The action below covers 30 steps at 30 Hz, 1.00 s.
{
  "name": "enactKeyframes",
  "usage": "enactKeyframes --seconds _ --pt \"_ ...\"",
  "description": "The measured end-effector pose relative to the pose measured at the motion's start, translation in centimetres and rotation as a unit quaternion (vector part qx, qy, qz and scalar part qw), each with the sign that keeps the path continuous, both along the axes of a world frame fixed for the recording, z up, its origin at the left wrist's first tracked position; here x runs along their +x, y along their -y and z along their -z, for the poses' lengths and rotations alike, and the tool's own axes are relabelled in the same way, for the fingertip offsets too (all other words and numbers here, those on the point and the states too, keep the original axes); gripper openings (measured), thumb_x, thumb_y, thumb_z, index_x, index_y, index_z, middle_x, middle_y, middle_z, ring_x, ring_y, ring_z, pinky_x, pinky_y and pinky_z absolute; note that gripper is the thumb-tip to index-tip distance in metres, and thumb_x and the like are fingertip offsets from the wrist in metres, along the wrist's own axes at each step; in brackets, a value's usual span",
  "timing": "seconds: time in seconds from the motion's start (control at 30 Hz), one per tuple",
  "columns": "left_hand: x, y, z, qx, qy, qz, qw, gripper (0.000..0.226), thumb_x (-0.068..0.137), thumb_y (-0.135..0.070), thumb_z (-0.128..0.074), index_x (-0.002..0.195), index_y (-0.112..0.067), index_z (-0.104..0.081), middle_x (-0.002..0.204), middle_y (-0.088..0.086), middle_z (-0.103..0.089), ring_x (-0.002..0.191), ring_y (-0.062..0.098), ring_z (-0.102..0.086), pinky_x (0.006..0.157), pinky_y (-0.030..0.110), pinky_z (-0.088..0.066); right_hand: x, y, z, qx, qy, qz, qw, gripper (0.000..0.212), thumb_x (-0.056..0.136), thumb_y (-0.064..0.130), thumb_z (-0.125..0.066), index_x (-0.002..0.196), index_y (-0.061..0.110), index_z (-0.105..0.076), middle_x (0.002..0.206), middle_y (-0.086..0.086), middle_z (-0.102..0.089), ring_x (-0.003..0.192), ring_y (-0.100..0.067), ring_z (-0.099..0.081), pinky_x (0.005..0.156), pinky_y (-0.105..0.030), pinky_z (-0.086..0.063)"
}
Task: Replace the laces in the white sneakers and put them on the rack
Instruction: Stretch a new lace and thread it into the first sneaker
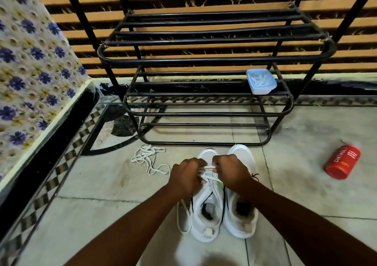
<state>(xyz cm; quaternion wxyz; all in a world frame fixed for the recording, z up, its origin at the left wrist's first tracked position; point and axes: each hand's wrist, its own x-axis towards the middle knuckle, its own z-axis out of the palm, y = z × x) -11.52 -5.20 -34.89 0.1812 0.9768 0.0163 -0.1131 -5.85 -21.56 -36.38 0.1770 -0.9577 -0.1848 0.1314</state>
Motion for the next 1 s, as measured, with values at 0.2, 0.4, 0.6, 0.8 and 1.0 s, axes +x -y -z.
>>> enactKeyframes --seconds 0.2,0.4,0.6,0.8,1.0 --pt "0.9 0.6 -0.3 0.06 -0.02 0.024 0.998 0.048 0.08 -0.03 -0.077 0.124 -0.035 -0.061 0.128 -0.01 -0.063 0.124 0.02 -0.059 0.1 0.04 -0.038 0.4 -0.1 -0.5 -0.074 0.027 -0.077 0.994 0.006 0.097 0.017 -0.055 0.098 0.022 -0.053 0.097 -0.005 -0.062 0.095 -0.032 -0.065 0.071 -0.033 -0.047" --pt "1.8 1.3 -0.3 0.106 -0.04 0.028 0.993 0.048 0.077 -0.031 -0.082 0.121 -0.031 -0.063 0.124 -0.006 -0.067 0.123 0.021 -0.06 0.105 0.043 -0.035 0.1 0.3 -1.4 -0.095 0.06 -0.095 0.989 0.017 0.091 0.01 -0.049 0.102 0.023 -0.053 0.103 0.002 -0.067 0.099 -0.026 -0.065 0.071 -0.032 -0.045" --pt "1.6 1.5 0.1 0.117 -0.047 0.024 0.992 0.057 0.081 -0.036 -0.079 0.132 -0.032 -0.055 0.134 -0.006 -0.061 0.128 0.021 -0.056 0.105 0.043 -0.035 -0.5 0.9 -2.1 -0.087 0.088 -0.074 0.99 0.023 0.084 0.008 -0.054 0.103 0.022 -0.055 0.103 0.003 -0.065 0.102 -0.023 -0.062 0.07 -0.031 -0.046" --pt "1.5 1.7 -0.1 0.105 -0.047 0.018 0.993 0.044 0.078 -0.034 -0.081 0.116 -0.031 -0.058 0.124 -0.005 -0.064 0.12 0.022 -0.059 0.099 0.042 -0.037 -0.6 1.9 -2.9 -0.058 0.103 -0.056 0.991 0.016 0.086 0.015 -0.054 0.099 0.024 -0.054 0.1 0.002 -0.064 0.1 -0.024 -0.061 0.067 -0.029 -0.035" --pt "1.6 1.6 0.0 0.096 -0.046 0.02 0.994 0.041 0.076 -0.031 -0.081 0.111 -0.032 -0.059 0.12 -0.005 -0.065 0.118 0.022 -0.06 0.097 0.042 -0.037 -0.3 2.8 -2.5 -0.044 0.117 -0.024 0.992 0.006 0.089 0.022 -0.058 0.093 0.024 -0.062 0.088 0.003 -0.064 0.095 -0.025 -0.062 0.065 -0.027 -0.035"
